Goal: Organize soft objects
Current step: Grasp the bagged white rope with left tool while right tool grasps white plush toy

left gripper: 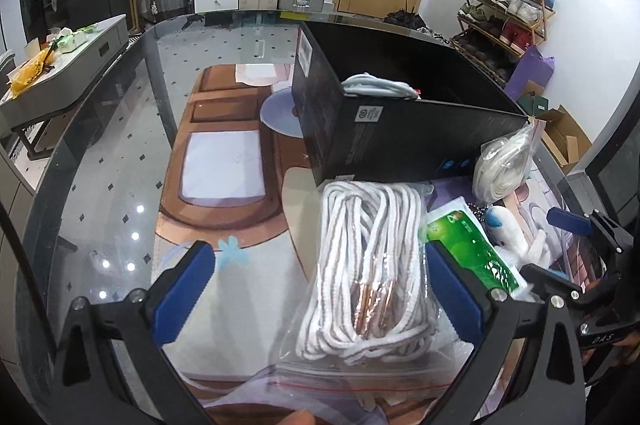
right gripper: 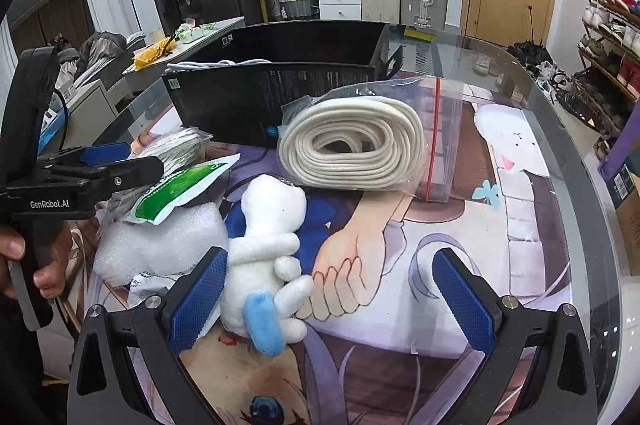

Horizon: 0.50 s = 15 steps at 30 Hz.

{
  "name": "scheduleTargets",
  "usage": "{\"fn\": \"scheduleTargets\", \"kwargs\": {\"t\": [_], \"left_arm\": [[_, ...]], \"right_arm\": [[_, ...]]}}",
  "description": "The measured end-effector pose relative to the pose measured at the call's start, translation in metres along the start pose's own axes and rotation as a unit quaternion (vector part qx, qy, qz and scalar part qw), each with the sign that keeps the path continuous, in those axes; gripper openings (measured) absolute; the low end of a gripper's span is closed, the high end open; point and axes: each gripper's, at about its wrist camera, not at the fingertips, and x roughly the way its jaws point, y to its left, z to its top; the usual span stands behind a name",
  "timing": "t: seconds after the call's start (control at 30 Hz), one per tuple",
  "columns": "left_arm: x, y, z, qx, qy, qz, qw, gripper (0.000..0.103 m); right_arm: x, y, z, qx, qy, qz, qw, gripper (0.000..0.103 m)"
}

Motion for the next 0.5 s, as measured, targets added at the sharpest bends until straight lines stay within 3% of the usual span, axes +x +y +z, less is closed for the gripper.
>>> {"fn": "scheduleTargets", "kwargs": {"t": [0.5], "left_arm": [[0.012,-0.003,-0.004,0.03,0.022,0.038,0.9986,0.103]], "right_arm": [[0.008,-0.007,-0.008,-0.017,0.018,-0.028,0.999,0.102]]}}
